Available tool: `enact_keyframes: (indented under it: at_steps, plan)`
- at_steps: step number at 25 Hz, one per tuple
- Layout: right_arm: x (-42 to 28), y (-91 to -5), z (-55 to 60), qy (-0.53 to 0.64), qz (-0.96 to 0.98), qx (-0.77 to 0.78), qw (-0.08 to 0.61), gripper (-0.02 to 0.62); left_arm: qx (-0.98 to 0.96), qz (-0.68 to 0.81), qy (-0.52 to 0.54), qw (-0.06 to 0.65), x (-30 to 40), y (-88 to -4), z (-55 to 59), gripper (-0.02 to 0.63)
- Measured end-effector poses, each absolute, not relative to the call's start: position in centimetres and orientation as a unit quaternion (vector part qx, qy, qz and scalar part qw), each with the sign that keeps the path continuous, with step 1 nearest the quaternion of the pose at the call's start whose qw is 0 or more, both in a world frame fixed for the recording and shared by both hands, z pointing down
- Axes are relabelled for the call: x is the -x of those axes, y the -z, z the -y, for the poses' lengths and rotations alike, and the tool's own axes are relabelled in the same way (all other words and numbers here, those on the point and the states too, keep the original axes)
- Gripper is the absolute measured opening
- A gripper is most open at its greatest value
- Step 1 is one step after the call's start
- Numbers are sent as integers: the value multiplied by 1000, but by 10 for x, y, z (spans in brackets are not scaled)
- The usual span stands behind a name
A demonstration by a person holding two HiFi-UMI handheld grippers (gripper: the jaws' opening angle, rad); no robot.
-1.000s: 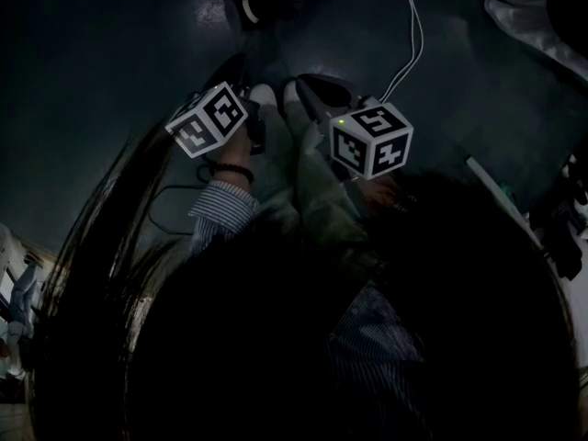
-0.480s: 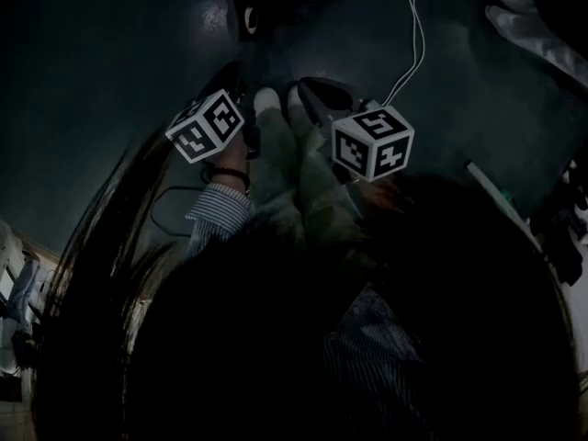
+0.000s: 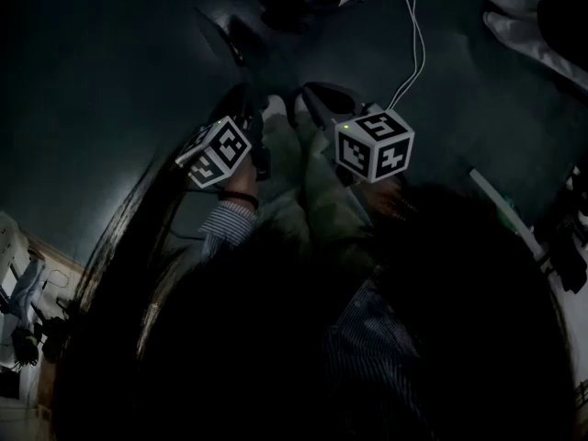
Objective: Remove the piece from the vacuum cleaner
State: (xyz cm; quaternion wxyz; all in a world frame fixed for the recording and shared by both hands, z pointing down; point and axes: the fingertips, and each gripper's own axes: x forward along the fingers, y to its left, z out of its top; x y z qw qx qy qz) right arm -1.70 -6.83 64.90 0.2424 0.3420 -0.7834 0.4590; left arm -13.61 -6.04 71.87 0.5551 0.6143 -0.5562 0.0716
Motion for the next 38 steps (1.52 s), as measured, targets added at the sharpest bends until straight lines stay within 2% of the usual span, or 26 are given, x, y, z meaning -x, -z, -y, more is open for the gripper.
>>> enact_keyframes:
  at_steps: [4, 20, 29, 38]
  plan:
    - [18, -630, 73, -449, 789, -333, 255, 2, -592, 551, -53, 585, 124, -675, 57, 28]
    - [1, -392, 50, -396, 827, -325, 229, 2, -683, 495, 20, 536, 90, -374, 47, 28]
    - [-16, -320, 60, -361, 849, -341, 180, 2, -719, 453, 63, 523, 65, -310, 53, 29]
    - [-18, -292, 69, -325, 871, -334, 157, 2, -726, 464, 69, 503, 74, -292, 62, 29]
